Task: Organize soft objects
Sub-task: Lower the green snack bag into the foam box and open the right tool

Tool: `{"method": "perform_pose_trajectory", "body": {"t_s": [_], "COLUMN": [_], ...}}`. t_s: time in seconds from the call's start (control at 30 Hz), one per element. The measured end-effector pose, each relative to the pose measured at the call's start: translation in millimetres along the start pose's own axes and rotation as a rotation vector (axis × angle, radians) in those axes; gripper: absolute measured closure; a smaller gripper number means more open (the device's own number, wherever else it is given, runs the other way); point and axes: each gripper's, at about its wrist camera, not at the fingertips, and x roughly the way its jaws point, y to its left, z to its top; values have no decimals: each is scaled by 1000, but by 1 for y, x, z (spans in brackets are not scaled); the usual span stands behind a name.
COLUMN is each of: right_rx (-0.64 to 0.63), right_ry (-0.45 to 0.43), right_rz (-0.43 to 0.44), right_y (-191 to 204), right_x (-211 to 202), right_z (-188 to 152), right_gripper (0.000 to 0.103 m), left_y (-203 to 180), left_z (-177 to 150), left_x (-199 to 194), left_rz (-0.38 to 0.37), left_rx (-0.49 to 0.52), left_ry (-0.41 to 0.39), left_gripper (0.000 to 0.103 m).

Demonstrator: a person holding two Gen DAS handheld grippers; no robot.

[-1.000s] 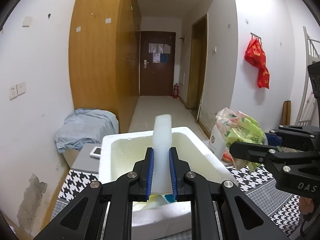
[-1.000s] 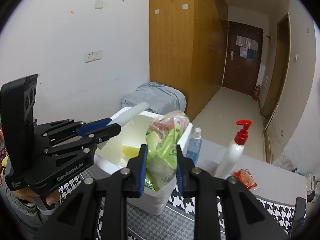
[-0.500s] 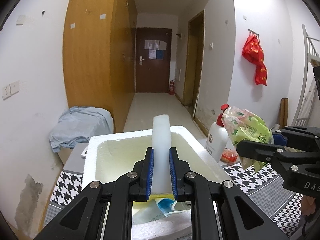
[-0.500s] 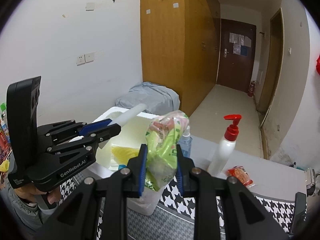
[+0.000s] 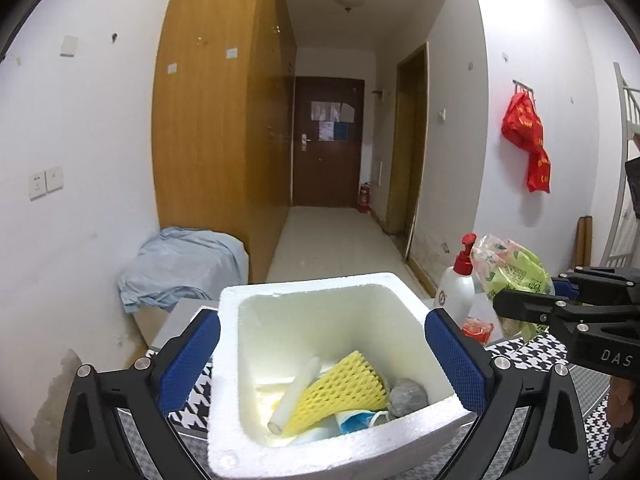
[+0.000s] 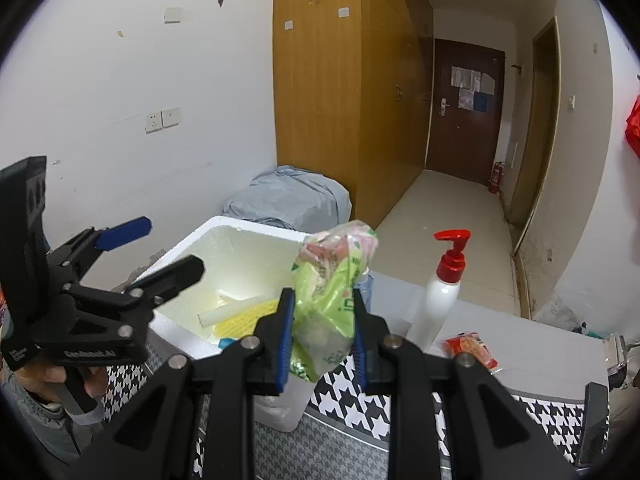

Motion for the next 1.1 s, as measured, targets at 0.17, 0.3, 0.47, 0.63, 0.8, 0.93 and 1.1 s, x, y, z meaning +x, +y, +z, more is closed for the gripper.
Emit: {"method": "perform_pose_trajectory", "body": {"t_s": [0.17,0.3,0.47,0.63,0.8,0.93,1.1], "right_rx": [-13,-21,-26,-28,-35,-39,-61], "right_ry": [-3,-10,-13,-6,-2,-1,9], "right_rz": [5,6,6,16,40,55,75], "right_y": [3,4,5,9,20,29,44], "right_x": [-1,-2,-2,3,6,9,17], "right_z": [0,0,0,3,9,12,16], "right_gripper": [74,74,74,74,74,74,74], "left_y": [0,2,11,23,33,42,53], "left_z": [-1,-1,1,5,5,4,3], "left_x": [-3,-9,-17,-28,-34,-39,-48], "left_rz": [12,26,63,96,116,128,144], "left_rx": [15,23,27,22,12,1,-12], "left_ry": [4,-1,-10,-26,-24,-25,-29], "left_gripper": [1,1,1,1,1,1,1]}}
